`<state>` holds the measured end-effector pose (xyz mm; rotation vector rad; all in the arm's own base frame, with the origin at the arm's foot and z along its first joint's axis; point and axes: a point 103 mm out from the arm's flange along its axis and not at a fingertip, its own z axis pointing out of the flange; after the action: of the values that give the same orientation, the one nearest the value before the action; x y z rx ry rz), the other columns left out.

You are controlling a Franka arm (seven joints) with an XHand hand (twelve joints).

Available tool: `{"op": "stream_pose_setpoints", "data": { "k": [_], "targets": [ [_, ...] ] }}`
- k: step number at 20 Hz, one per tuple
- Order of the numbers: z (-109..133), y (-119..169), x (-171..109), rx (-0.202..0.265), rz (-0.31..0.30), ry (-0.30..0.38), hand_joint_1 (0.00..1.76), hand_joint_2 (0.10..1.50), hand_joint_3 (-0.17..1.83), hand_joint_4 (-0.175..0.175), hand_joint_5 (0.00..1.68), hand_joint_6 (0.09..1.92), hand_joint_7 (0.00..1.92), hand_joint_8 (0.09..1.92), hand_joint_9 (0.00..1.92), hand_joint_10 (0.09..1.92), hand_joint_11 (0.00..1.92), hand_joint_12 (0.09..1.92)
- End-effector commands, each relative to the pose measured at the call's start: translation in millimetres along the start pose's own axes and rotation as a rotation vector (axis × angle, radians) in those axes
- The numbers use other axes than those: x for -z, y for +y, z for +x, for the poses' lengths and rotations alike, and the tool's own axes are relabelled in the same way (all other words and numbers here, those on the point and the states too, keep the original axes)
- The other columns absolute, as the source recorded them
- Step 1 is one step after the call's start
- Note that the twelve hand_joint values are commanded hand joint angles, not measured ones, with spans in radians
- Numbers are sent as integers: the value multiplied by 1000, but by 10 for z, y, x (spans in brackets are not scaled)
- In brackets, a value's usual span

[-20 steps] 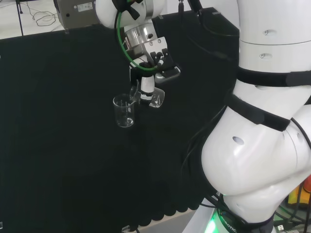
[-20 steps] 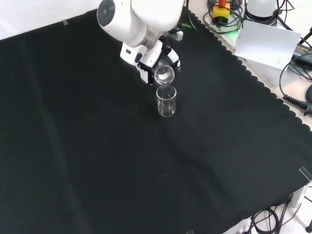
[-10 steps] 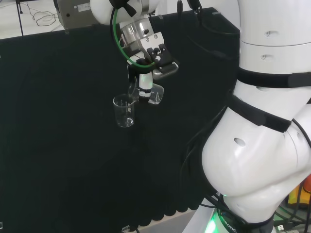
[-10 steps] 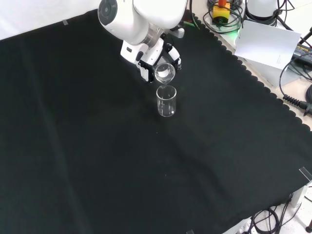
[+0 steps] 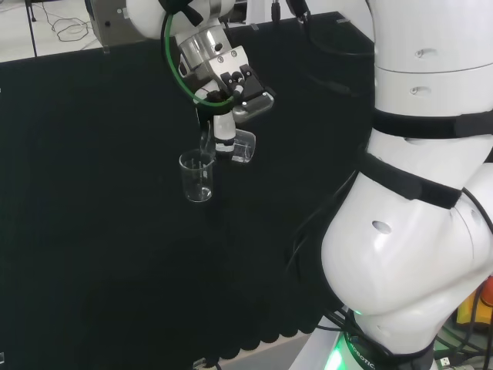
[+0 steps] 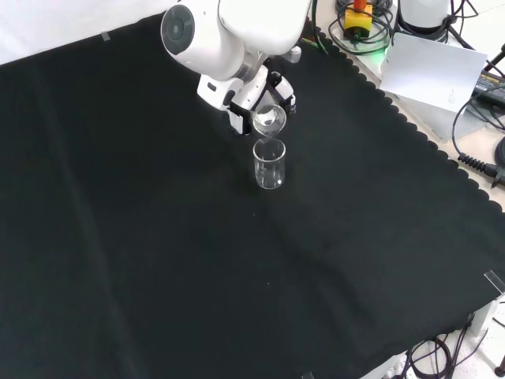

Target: Pour the water from the handheld beaker into the one on the table.

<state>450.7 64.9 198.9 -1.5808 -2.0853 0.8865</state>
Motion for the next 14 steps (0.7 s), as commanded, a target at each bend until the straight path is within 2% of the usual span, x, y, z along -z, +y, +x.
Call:
{"op": "stream_pose_setpoints", "data": {
  "k": [1,14],
  "targets": [
    [45,-7,48,-46,37,-42,1327,454,1072,-155,1150,984,1346,894,1491,856,1139,833],
    [143,9,98,-86,94,-99,1322,456,1069,-155,1153,979,1352,889,1491,864,1141,835]
  ]
}}
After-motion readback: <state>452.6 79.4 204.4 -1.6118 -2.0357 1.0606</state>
